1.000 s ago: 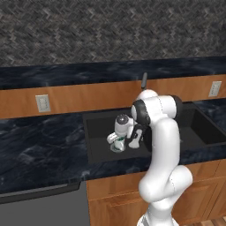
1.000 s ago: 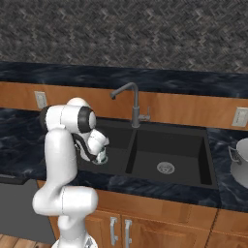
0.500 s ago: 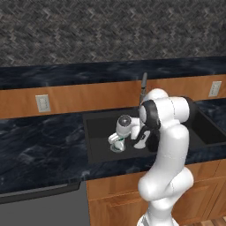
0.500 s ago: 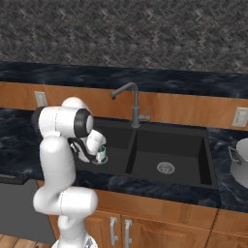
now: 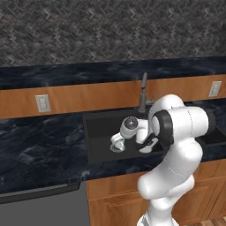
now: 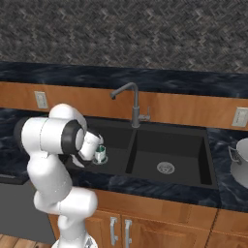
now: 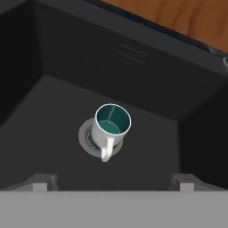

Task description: Place the mug in the left basin and the pot in the right basin of the sink.

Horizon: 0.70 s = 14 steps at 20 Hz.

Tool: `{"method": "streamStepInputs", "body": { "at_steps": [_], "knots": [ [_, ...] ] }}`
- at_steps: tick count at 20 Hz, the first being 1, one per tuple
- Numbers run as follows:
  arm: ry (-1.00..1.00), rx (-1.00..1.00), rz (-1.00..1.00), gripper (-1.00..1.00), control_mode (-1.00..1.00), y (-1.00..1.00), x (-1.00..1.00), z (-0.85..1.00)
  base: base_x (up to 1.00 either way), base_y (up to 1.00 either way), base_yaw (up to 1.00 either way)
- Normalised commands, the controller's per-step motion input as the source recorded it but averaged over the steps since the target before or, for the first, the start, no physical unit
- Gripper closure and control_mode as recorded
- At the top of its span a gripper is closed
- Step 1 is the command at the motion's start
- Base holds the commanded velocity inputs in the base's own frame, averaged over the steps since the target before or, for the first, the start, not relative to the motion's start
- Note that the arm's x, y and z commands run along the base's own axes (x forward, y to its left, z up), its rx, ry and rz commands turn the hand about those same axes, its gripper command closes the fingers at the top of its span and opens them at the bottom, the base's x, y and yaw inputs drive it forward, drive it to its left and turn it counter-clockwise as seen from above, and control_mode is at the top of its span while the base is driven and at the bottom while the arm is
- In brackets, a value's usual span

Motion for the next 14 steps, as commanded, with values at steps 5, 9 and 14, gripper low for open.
{"method": "streamStepInputs", "body": {
  "at_steps": [5, 9, 14],
  "knots": [
    [0.02, 0.07, -0.02, -1.0, -1.0, 0.0, 0.0, 0.79, 0.0, 0.0, 0.0],
    [0.03, 0.15, -0.01, -1.0, -1.0, 0.0, 0.0, 0.86, 0.0, 0.0, 0.0],
    [0.07, 0.18, -0.01, -1.0, -1.0, 0.0, 0.0, 0.84, 0.0, 0.0, 0.0]
  ]
}}
